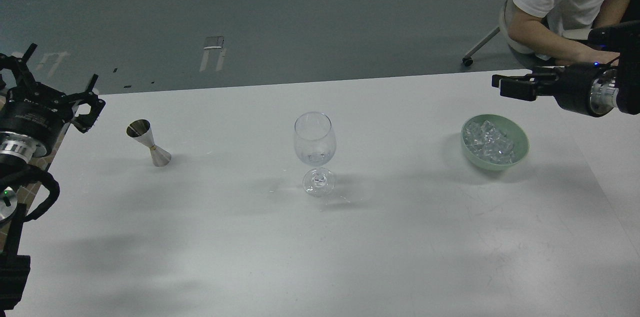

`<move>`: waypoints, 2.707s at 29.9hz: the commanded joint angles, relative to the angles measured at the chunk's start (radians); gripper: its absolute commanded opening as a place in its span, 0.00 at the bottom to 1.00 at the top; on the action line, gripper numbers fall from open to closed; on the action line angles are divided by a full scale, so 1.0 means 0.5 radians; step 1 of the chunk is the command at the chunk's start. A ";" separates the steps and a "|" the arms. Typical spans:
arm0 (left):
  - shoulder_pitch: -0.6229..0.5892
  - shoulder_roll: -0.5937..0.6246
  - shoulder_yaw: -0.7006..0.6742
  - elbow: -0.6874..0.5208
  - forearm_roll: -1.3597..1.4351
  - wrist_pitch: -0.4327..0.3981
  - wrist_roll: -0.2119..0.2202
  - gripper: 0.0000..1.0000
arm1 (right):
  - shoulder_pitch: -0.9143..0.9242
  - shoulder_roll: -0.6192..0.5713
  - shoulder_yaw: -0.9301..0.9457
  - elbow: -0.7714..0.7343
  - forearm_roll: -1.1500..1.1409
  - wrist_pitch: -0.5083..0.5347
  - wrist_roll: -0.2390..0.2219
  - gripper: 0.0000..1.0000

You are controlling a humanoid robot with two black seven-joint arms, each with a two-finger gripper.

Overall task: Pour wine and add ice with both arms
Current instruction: 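Reach the right gripper into the green bowl and grasp ice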

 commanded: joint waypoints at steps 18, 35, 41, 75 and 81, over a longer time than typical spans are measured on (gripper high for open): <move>0.068 -0.105 -0.005 0.008 -0.003 -0.021 -0.027 0.98 | 0.016 0.225 -0.313 -0.201 -0.286 0.004 0.033 0.98; 0.065 -0.117 -0.005 0.082 -0.003 -0.021 -0.033 0.98 | -0.057 0.326 -0.316 -0.272 -0.409 0.004 -0.080 0.49; 0.065 -0.117 -0.005 0.085 -0.006 -0.021 -0.033 0.98 | -0.054 0.341 -0.358 -0.269 -0.412 0.001 -0.080 0.35; -0.012 -0.170 -0.008 0.186 0.006 -0.021 -0.030 0.98 | 0.019 -0.060 -0.015 0.467 -0.381 -0.005 -0.065 0.00; -0.009 -0.170 -0.008 0.186 0.003 -0.021 -0.030 0.98 | -0.027 -0.146 -0.018 0.645 -0.381 -0.005 -0.074 0.00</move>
